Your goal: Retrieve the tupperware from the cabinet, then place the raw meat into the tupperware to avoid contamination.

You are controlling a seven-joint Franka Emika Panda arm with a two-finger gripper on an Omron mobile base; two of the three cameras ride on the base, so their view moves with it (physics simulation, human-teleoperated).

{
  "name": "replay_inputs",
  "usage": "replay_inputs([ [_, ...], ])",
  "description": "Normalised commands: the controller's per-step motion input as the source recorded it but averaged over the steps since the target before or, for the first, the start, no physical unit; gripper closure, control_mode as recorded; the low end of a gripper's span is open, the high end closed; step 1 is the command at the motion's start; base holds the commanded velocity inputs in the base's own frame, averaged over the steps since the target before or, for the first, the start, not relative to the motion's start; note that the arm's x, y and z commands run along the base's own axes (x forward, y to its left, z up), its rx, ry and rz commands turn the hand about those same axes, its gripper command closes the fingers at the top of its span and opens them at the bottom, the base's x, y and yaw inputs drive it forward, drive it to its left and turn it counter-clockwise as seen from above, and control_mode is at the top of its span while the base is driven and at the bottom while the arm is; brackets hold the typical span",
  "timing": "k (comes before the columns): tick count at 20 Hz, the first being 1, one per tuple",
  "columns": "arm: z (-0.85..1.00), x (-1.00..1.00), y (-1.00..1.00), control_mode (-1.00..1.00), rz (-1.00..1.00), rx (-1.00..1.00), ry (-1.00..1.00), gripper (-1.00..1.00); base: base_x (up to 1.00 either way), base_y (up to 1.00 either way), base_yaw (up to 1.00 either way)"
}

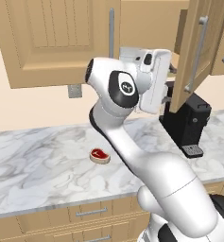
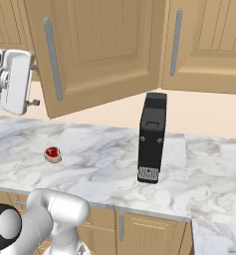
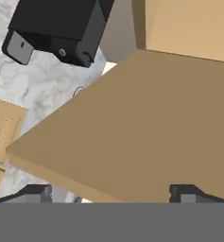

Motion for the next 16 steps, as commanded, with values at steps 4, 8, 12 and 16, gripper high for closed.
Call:
replay_inputs([
  [4,0.00,-0.03,-0.37,-1.00,-0.08,-0.06,0.06,-1.00,0.00,0.00,0.00],
  [8,-0.08,0.24,-0.60,-1.00,-0.01,-0.01,0.07,-1.00,0.00,0.00,0.00],
  [12,-0.16,0.23,-0.74,-1.00,0.00,0.00,0.04,-1.00,0.00,0.00,0.00],
  [16,-0.10,0.08,-0.82,-1.00,0.01,0.04,0.03,-1.00,0.00,0.00,0.00],
])
